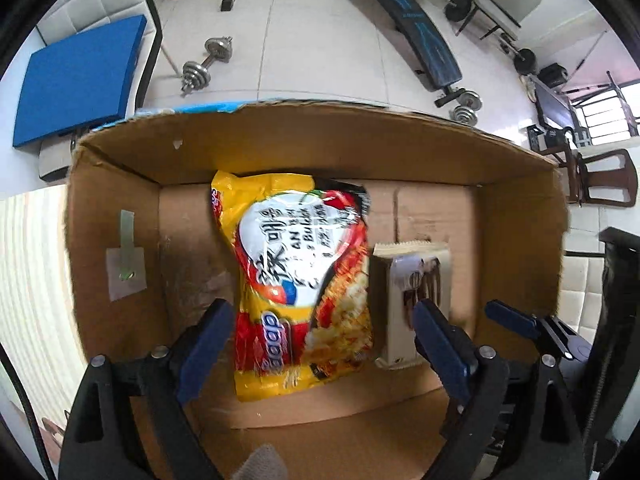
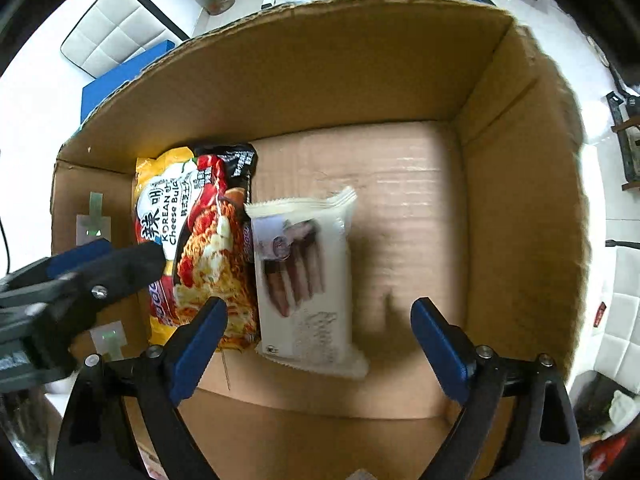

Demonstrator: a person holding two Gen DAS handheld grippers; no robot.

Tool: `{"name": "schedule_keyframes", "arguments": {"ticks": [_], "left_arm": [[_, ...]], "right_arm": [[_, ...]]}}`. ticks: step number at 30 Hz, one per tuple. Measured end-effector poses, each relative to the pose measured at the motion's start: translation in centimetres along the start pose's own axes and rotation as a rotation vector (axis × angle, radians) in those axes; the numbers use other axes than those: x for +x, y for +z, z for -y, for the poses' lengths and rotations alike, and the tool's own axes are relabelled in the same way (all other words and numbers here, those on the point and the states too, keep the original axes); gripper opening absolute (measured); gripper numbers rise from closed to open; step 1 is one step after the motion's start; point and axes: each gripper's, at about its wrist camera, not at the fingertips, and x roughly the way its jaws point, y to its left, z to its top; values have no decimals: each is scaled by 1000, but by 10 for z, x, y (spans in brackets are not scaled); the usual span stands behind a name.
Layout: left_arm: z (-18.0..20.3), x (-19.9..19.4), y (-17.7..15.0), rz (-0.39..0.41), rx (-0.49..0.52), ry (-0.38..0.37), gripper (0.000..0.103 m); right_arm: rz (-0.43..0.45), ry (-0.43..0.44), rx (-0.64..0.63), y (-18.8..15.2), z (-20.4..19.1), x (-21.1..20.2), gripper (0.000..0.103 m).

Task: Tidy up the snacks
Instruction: 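Carry both packets into the cardboard box and open both tools, then move both tools back over the remaining snacks on the table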

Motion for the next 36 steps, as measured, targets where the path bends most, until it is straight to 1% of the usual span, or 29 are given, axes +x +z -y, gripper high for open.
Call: {"name": "schedule_keyframes", "arguments": {"ticks": [1, 5, 8, 9, 10, 11, 12, 14, 16, 18, 19, 21, 23, 30, 33, 36], "left_arm": [[1, -4, -2, 17, 10, 3, 92], [12, -32, -19, 115, 42, 27, 92], [18, -51, -38, 204, 63, 94, 92], [20, -56, -44, 222, 68, 107, 92], [22, -60, -51, 233, 71, 115, 92], [22, -64, -58, 241, 72, 124, 92], [22, -68, -66, 254, 71, 130, 92], [24, -77, -82, 274, 69, 147, 92], [24, -85, -93, 292, 65, 164, 92], [23, -90, -105, 307, 58, 177, 92], [23, -93, -111, 310, 55, 179, 92], [22, -99, -123, 319, 41, 180, 92], [21, -107, -136, 342, 29, 189, 92], [30, -130, -175, 399, 33, 208, 92], [32, -135, -189, 410, 32, 212, 92], [33, -140, -203, 420, 17, 203, 92]], "right_arm": [[8, -8, -8, 2, 1, -2, 96], [65, -51, -55, -23, -8, -28, 97], [108, -46, -52, -46, -13, -49, 97], [119, -44, -48, -44, -16, -52, 97], [126, -43, -44, -39, -19, -55, 97], [141, -45, -38, -49, -19, -62, 97], [152, -50, -38, -46, -22, -64, 97], [179, -67, -40, -60, -25, -75, 97], [195, -76, -44, -60, -26, -75, 97], [218, -90, -50, -76, -28, -84, 97], [227, -91, -51, -77, -30, -81, 97], [256, -100, -57, -90, -31, -90, 97], [282, -100, -61, -102, -33, -99, 97], [370, -102, -87, -143, -41, -132, 97], [392, -99, -94, -158, -43, -143, 97], [392, -79, -87, -173, -41, -149, 97]]}}
